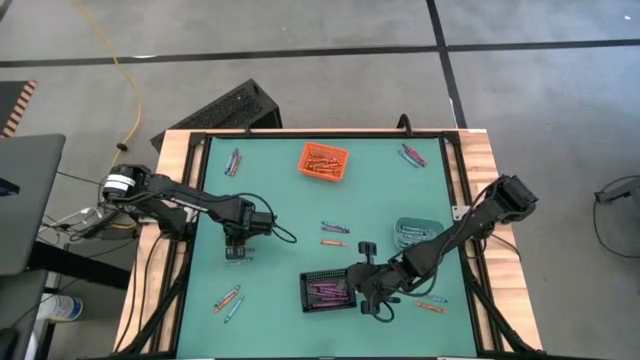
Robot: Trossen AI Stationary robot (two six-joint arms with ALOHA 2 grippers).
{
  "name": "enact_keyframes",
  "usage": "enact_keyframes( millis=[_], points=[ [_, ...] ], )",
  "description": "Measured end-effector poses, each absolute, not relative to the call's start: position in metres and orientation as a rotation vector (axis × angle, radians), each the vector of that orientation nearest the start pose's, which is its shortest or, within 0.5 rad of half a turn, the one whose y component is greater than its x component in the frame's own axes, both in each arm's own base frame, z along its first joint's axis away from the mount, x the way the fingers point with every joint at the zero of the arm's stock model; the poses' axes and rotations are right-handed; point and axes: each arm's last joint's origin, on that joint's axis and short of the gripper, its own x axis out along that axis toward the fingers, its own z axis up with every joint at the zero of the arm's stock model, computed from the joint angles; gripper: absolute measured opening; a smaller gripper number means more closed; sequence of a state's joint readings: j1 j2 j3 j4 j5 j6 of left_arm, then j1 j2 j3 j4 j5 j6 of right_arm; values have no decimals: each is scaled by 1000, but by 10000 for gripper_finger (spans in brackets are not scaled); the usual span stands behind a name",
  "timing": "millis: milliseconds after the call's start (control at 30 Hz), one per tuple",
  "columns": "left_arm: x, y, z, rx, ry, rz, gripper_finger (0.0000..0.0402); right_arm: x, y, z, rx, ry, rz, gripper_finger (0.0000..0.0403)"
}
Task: Sort crayons
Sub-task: Put the blue crayon into the blue bin
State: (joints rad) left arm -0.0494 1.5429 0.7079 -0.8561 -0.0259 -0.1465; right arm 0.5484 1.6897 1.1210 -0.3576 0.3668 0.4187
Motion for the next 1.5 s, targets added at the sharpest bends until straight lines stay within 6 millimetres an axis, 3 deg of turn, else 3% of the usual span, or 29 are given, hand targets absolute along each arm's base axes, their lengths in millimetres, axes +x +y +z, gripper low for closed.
enact_keyframes(
  millis=[267, 500, 700, 800, 967, 1100, 1233, 1367, 1500],
  points=[
    [210, -10, 133, -39, 1667, 77, 10, 302, 172, 209, -15, 841, -8, 56],
    [213, -9, 146, 21, 1597, 80, 25, 305, 171, 210, 2, 816, -10, 56],
    [217, -6, 187, 100, 1368, 160, 16, 312, 173, 217, -20, 715, 25, 56],
    [222, -6, 213, 75, 1096, 144, 16, 318, 173, 223, -45, 637, 32, 56],
    [221, -16, 243, -3, 558, -79, 17, 329, 173, 237, -84, 469, 34, 56],
    [215, -24, 254, -65, 184, -184, 17, 338, 164, 244, -99, 392, 20, 56],
    [209, -29, 247, -129, 7, -224, 17, 349, 144, 249, -68, 349, -34, 56],
    [205, -30, 240, -133, -19, -231, 18, 357, 128, 253, -94, 311, -58, 67],
    [204, -31, 242, -122, -57, -240, 18, 364, 116, 259, -100, 251, -47, 104]
  ],
)
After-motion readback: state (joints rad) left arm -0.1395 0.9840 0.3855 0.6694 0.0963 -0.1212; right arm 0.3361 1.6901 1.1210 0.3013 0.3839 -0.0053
